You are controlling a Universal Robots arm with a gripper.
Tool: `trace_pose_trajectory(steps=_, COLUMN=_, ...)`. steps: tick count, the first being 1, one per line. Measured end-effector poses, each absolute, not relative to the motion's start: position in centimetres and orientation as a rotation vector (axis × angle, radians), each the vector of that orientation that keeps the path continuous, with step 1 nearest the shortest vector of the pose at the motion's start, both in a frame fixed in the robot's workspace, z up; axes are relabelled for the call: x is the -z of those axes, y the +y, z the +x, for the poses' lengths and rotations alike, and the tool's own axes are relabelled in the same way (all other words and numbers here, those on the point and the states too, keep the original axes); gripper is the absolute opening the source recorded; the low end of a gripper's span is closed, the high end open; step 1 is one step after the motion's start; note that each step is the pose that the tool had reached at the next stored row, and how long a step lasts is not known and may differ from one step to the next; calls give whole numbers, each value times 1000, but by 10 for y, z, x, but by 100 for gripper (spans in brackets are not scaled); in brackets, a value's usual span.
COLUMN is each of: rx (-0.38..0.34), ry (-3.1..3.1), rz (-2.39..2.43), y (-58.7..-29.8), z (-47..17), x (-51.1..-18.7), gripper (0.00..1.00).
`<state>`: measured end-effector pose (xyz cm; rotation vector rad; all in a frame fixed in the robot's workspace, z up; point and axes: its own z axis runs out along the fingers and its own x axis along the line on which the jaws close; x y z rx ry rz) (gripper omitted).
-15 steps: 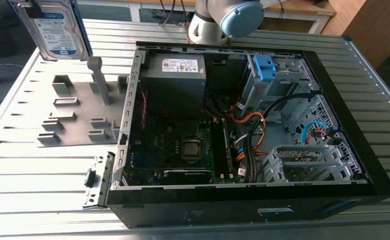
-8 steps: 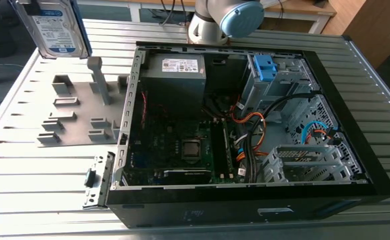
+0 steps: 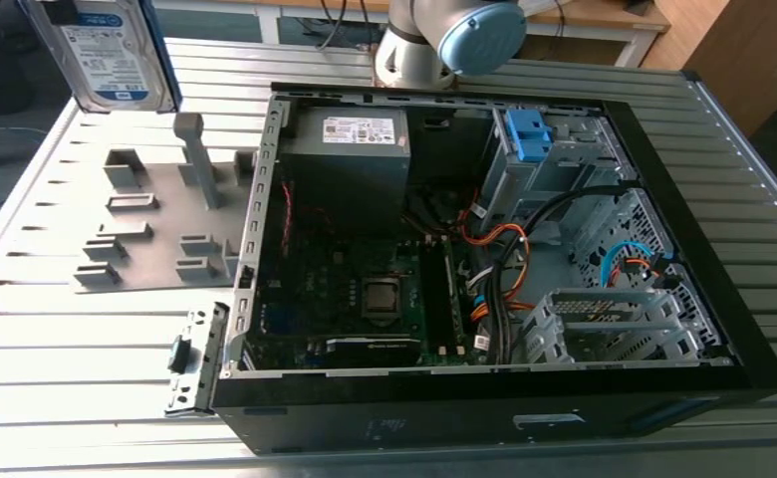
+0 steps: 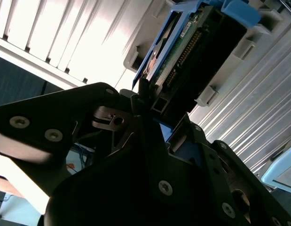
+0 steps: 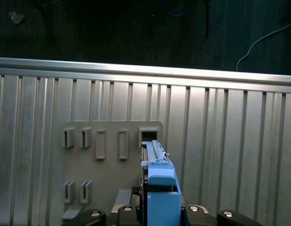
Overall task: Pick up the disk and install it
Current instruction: 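Pick up the disk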
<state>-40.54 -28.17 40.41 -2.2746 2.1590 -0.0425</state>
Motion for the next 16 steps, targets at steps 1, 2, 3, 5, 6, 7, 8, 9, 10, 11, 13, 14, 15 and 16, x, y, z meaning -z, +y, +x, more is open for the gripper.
trace_pose_trajectory(steps=1, rx=42, ry=2159, rz=-2275, y=-282, z=-405, x=-405, gripper=36)
trace_pose_trajectory(steps=2, rx=42, ry=2159, rz=-2275, y=-282, z=-405, x=-405, gripper=36)
trace_pose_trajectory(steps=3, rx=42, ry=2159, rz=-2275, y=-282, z=-405, x=-406, gripper=36)
trace_pose_trajectory(steps=5, rx=43, ry=2159, rz=-2275, y=-282, z=-405, x=-407, gripper=36)
trace_pose_trajectory(steps=6, rx=42, ry=2159, rz=-2275, y=-282, z=-405, x=-408, gripper=36)
trace_pose_trajectory(steps=7, rx=42, ry=2159, rz=-2275, y=-282, z=-405, x=-409, gripper=36)
trace_pose_trajectory(steps=8, rx=42, ry=2159, rz=-2275, y=-282, z=-405, x=-409, gripper=36)
trace_pose_trajectory(steps=9, rx=42, ry=2159, rz=-2275, y=-282, z=-405, x=-410, gripper=36)
trace_pose_trajectory(steps=10, rx=42, ry=2159, rz=-2275, y=-282, z=-405, x=-411, gripper=36)
trace_pose_trajectory(steps=11, rx=42, ry=2159, rz=-2275, y=-282, z=-405, x=-411, gripper=36)
trace_pose_trajectory(steps=13, rx=42, ry=2159, rz=-2275, y=-282, z=-405, x=-413, gripper=36)
trace_pose_trajectory(steps=14, rx=42, ry=2159, rz=-2275, y=-282, z=-405, x=-413, gripper=36)
trace_pose_trajectory(steps=15, rx=42, ry=2159, rz=-2275, y=-282, z=-405, x=-414, gripper=36)
trace_pose_trajectory(steps=16, rx=42, ry=2159, rz=-2275, y=-282, z=-405, x=-415, gripper=36)
